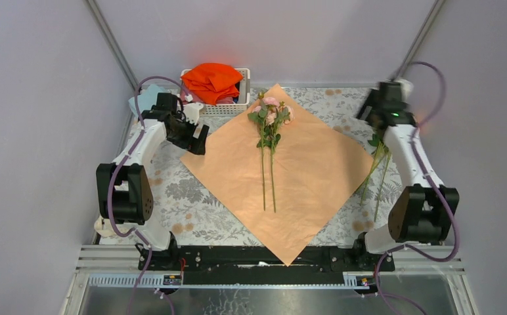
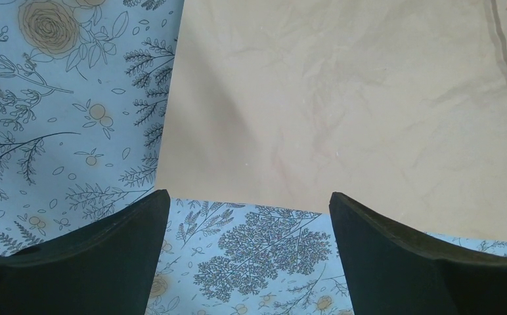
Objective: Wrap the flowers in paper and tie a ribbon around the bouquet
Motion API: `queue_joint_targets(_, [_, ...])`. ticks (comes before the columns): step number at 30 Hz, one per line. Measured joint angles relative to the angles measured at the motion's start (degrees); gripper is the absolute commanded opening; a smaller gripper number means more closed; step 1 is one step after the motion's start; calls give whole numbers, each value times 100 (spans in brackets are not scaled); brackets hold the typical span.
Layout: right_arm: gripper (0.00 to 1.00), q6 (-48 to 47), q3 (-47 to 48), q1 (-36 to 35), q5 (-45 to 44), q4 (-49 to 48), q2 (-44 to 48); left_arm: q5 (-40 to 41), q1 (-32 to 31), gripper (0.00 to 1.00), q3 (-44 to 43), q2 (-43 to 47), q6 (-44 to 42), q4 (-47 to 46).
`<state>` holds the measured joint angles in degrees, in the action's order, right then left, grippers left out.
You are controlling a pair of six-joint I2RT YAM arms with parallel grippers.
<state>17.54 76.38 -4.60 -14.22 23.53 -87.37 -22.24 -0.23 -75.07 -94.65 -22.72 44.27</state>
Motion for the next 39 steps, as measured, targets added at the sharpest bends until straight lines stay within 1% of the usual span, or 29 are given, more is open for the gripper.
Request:
queue_joint_targets(2, [82, -46, -361, 1088, -269, -66, 251, 4, 0, 99, 28, 0, -11, 0])
queue_joint_targets(4, [77, -109, -640, 1794, -428, -66, 219, 13, 0, 99, 61, 0, -22, 0])
queue_joint_targets(5, [75, -149, -745, 1969, -459, -48, 129, 17, 0, 99, 76, 0, -28, 0])
queue_joint_targets(9, [70, -293, -828, 2133, -334, 17, -487, 15, 0, 99, 98, 0, -44, 2])
queue_joint_targets(10, [67, -308, -828, 2159, -264, 20, -636, 15, 0, 99, 98, 0, -46, 2])
queue_joint_targets(12, [58, -328, -828, 2188, -160, 11, -911, 13, 0, 99, 98, -2, -48, 2])
queue_joint_targets(15, [53, -334, -831, 2236, -120, -9, -1255, 9, 0, 99, 98, -2, -52, 2])
queue_joint_targets(16, [49, -330, -831, 2245, -122, -17, -1373, 7, 0, 99, 98, -7, -59, 2])
queue_joint_targets(17, [44, -330, -831, 2253, -122, -20, -1451, 0, 0, 99, 98, -11, -61, 2])
queue_joint_targets(21, [15, -363, -894, 2267, -133, -31, -1650, -20, 0, 99, 98, -28, -66, 7])
queue_joint_targets(22, [7, -389, -907, 2267, -131, -31, -1652, -28, 0, 99, 98, -28, -66, 4])
queue_joint_targets(23, [1, -413, -909, 2267, -127, -28, -1652, -33, 0, 99, 98, -28, -68, 7])
queue_joint_targets(29, [0, -610, -857, 2264, -223, 109, -1491, -48, 0, 99, 98, -28, -96, 11])
queue_joint_targets(31, [0, -719, -734, 2221, -428, 289, -1209, -48, 0, 99, 98, -28, -103, 15])
queue_joint_targets(34, [0, -907, -387, 2024, -992, 487, -581, -50, 0, 99, 98, -28, -107, 26])
queue_joint_targets(36, [0, -1097, -33, 1626, -1543, 481, -26, -55, 0, 99, 98, -28, -105, 42])
queue_joint_targets(38, [0, -1244, 315, 966, -1971, 387, 525, -70, 0, 99, 98, -28, -105, 50])
queue_joint_targets(39, [0, -1276, 529, 417, -2063, 284, 866, -81, 0, 99, 98, -28, -105, 55])
